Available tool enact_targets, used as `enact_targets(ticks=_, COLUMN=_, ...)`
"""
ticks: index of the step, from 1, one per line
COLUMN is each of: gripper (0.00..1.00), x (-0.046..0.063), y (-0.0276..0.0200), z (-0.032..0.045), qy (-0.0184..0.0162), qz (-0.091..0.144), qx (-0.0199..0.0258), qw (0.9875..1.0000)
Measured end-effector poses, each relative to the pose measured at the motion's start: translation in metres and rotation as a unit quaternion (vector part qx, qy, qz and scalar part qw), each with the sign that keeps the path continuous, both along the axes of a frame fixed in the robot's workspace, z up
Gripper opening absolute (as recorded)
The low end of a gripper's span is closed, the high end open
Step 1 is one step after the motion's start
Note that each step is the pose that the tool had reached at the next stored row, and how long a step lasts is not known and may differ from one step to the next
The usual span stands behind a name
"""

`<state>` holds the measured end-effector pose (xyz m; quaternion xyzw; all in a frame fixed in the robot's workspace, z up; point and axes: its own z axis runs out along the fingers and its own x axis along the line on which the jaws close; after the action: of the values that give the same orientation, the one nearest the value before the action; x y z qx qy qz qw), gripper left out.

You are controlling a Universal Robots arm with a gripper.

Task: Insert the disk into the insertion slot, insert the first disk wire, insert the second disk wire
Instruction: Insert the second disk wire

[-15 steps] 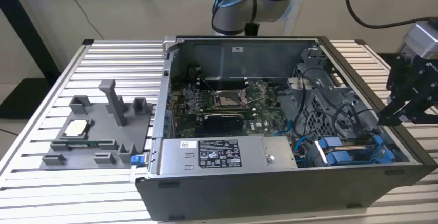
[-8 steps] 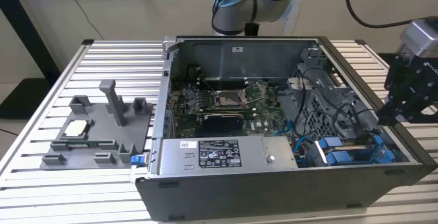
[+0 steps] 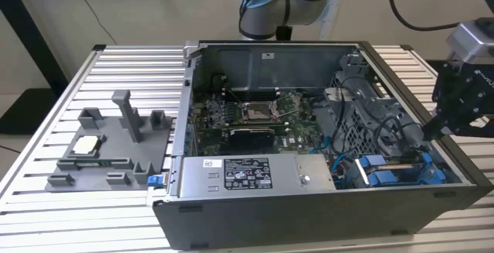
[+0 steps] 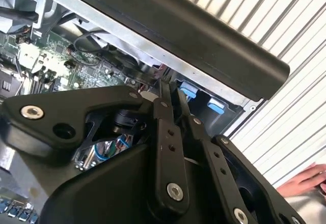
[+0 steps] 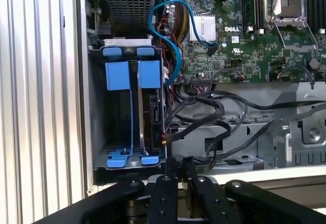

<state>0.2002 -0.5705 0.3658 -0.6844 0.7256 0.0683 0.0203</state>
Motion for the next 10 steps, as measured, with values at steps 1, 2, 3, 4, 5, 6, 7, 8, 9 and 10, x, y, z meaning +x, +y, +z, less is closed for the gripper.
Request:
enact_targets(ticks=1, gripper=0.17, x=-0.001, y=0.0, z=-0.0001, qy=0.0, qz=-0.001, qx=0.0025, qw=1.0)
enact_targets(ticks=2, gripper=0.17, x=-0.001, y=0.0001, z=0.0, qy=0.0, qz=-0.002, qx=0.0049, qw=1.0)
enact_targets(ticks=3, gripper=0.17, x=-0.002, y=0.0, z=0.0, qy=0.0, qz=-0.003, qx=0.0075, qw=1.0)
enact_targets(ticks=4, gripper=0.17, x=-0.003, y=0.0, z=-0.0001, qy=0.0, qz=-0.004, qx=0.0109, qw=0.9999)
enact_targets(ticks=5, gripper=0.17, x=-0.004, y=0.0, z=0.0, qy=0.0001, qz=-0.004, qx=0.0136, qw=0.9999)
enact_targets(ticks=6, gripper=0.17, x=-0.005, y=0.0001, z=0.0, qy=0.0, qz=-0.005, qx=0.0151, qw=0.9999)
enact_targets(ticks=7, gripper=0.17, x=-0.007, y=0.0, z=0.0001, qy=0.0, qz=-0.007, qx=0.016, qw=0.9999)
enact_targets(ticks=8, gripper=0.16, x=-0.008, y=0.0, z=0.0005, qy=0.0, qz=-0.007, qx=0.0165, qw=0.9998)
enact_targets(ticks=9, gripper=0.16, x=-0.009, y=0.0, z=0.0011, qy=0.0, qz=-0.008, qx=0.017, qw=0.9998)
enact_targets(ticks=10, gripper=0.16, x=-0.011, y=0.0, z=0.0019, qy=-0.0001, qz=-0.008, qx=0.0175, qw=0.9998)
